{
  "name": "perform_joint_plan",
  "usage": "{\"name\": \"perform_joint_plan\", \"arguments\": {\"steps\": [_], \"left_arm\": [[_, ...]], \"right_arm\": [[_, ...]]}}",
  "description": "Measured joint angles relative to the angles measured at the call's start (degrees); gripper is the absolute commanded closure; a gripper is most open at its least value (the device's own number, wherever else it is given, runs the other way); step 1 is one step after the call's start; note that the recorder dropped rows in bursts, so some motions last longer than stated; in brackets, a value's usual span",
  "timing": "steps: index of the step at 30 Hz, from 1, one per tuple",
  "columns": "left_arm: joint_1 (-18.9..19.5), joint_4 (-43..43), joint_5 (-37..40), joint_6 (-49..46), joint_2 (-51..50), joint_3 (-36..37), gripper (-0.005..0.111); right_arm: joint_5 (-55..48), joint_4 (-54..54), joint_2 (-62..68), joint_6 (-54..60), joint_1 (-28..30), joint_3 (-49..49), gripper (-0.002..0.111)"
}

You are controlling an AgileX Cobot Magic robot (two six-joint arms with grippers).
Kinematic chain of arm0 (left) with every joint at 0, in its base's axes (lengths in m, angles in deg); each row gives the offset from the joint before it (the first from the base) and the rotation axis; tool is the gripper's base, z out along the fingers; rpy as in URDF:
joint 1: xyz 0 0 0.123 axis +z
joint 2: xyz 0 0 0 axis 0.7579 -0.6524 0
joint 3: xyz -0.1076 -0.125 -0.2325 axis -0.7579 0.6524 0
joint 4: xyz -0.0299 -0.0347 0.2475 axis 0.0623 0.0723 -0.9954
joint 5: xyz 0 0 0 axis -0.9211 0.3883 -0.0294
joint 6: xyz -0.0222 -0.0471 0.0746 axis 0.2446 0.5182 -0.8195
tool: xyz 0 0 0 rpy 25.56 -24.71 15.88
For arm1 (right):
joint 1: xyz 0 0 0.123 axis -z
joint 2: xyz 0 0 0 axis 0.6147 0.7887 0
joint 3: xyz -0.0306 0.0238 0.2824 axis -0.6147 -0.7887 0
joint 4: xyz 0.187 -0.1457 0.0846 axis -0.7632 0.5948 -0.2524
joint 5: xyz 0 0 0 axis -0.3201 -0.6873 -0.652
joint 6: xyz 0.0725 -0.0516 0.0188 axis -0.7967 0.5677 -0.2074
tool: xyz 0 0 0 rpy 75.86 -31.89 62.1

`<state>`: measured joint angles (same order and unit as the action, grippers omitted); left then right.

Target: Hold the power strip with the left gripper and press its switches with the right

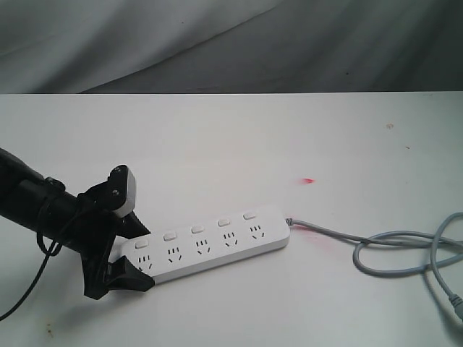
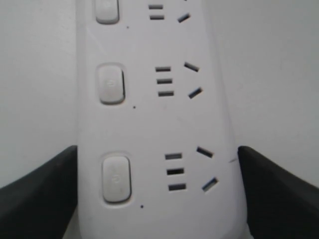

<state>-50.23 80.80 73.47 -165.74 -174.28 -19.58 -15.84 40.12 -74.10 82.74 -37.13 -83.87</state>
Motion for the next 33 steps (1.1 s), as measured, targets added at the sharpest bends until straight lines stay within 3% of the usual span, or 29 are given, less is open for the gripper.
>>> {"name": "perform_joint_plan", "arguments": {"steps": [7,15,23,29,33], "left_arm": [[0.00,0.00,0.00,0.00,0.00,0.00,0.107],[0.00,0.00,0.00,0.00,0.00,0.00,0.107],[0.00,0.00,0.00,0.00,0.00,0.00,0.107],[0.00,0.00,0.00,0.00,0.00,0.00,0.107],[0.00,0.00,0.00,0.00,0.00,0.00,0.107]], "right_arm": [[4.03,6.23,0.00,0.00,0.00,0.00,0.108],[31.40,8.67,0.00,0.00,0.00,0.00,0.108],[45.89,8.04,0.00,0.00,0.00,0.00,0.108],[58.95,-0.71,-0.12,-22.18,0.00,0.00,0.108],[52.39,-11.66,-0.12,-27.78,0.00,4.31,0.108]]}}
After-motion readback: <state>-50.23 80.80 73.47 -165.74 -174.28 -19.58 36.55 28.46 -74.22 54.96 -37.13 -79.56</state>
